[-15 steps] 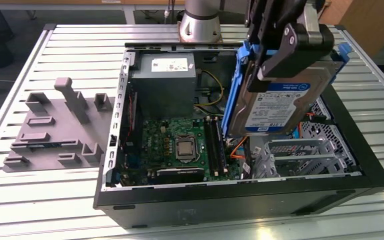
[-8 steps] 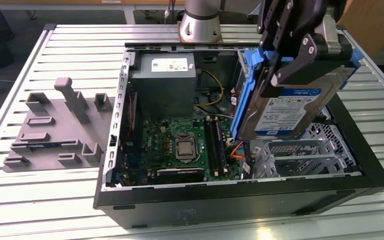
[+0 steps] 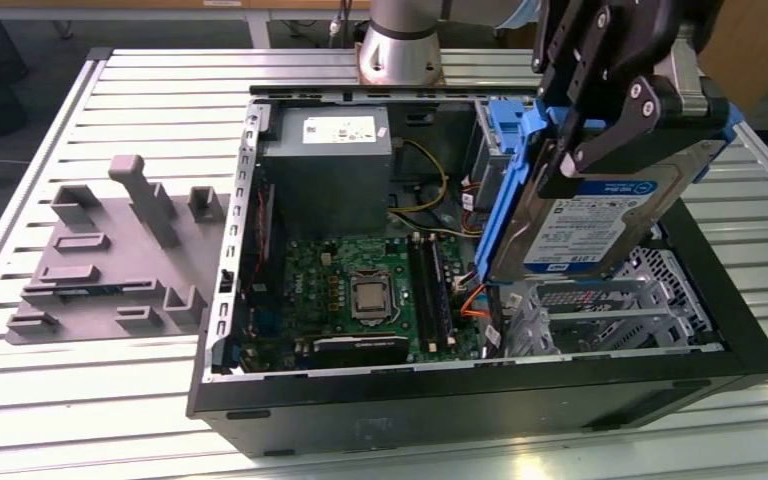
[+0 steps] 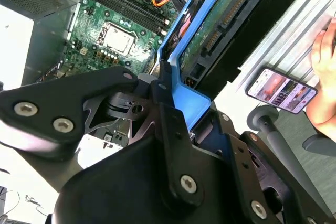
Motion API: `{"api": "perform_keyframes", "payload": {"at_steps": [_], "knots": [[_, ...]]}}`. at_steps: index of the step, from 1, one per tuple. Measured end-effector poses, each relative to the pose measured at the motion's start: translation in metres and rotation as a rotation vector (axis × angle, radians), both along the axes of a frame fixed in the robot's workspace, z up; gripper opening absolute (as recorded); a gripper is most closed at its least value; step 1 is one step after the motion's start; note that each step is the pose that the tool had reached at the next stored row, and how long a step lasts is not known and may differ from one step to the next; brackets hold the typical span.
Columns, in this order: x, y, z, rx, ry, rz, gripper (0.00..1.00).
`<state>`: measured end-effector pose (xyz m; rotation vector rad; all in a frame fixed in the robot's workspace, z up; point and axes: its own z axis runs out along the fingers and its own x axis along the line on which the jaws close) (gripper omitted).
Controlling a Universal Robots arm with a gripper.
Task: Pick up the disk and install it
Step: 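Insert the disk into the insertion slot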
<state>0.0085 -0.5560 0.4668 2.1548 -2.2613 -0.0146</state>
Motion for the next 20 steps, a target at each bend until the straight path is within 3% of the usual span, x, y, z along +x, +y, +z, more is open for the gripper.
{"api": "perform_keyframes", "payload": {"at_steps": [2,8,16,20], "knots": [[0.001,-0.0005,-0.0004,0.0002,-0.0001,0.0,0.36],[0.0178,-0.003,-0.0048,0.0001,0.0,0.0,0.36],[0.0185,-0.0036,-0.0054,0.0003,0.0,0.0,0.36],[0.0186,-0.0087,-0.0057,0.0001,0.0,0.0,0.36]]}}
